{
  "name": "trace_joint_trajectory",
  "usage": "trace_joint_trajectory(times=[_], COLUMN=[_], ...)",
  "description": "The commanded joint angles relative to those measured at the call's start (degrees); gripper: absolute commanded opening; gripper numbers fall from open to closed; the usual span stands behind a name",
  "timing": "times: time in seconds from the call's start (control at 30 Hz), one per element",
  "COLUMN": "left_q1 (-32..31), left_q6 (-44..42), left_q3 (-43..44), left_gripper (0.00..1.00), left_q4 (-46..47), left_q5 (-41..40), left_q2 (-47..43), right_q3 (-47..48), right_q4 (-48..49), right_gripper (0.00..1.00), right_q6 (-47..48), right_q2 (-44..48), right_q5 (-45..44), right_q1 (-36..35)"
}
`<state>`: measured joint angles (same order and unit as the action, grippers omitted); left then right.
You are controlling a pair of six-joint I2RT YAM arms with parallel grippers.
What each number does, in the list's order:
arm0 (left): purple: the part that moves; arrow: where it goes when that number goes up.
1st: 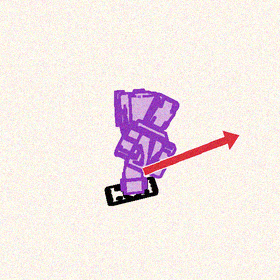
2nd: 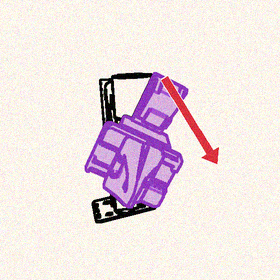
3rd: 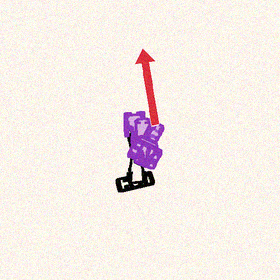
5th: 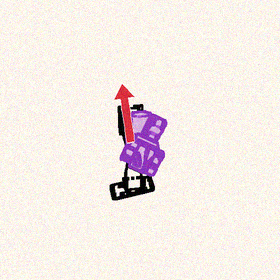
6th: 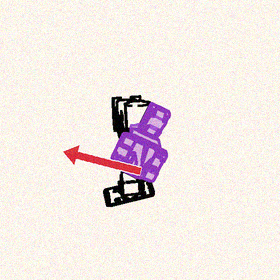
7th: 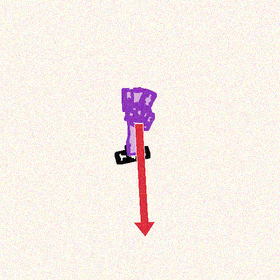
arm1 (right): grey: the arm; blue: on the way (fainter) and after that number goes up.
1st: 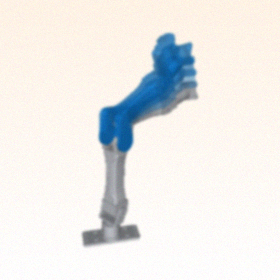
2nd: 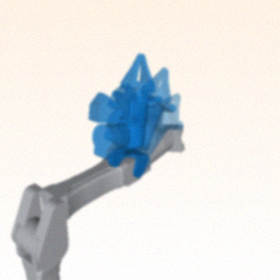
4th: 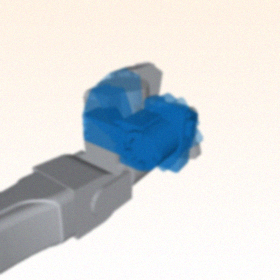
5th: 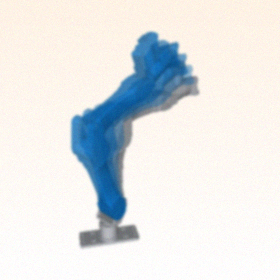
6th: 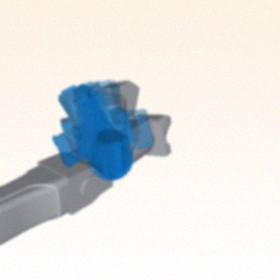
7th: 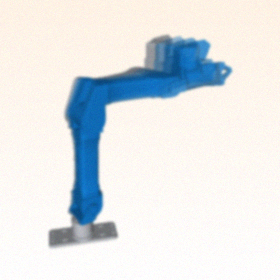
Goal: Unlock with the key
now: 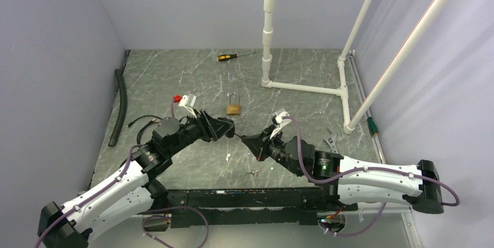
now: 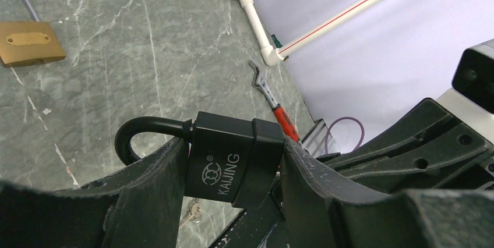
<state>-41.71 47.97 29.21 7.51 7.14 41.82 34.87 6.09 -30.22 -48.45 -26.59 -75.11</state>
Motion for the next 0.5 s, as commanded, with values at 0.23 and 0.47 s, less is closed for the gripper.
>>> trace_joint_trajectory(times=[0.23,0.47], left_q1=[-0.2,-0.2], left_q6=[0.5,1.2], left_q3=[-0.9,-2.0], left_gripper=[0.0,0.0], left_q4=[6.5,8.7], left_q5=[-1.2,-0.7], left_q2=[-2.5,-1.6], right_q3=[3.6,3.7], right_q4=[2.7,3.2], right_gripper=[0.0,0.0], right_q6=[-0.1,-0.3], right_q2=[-1.9,-3.0], right_q5=[-0.1,-0.8], right_q1=[-0.3,-0.3])
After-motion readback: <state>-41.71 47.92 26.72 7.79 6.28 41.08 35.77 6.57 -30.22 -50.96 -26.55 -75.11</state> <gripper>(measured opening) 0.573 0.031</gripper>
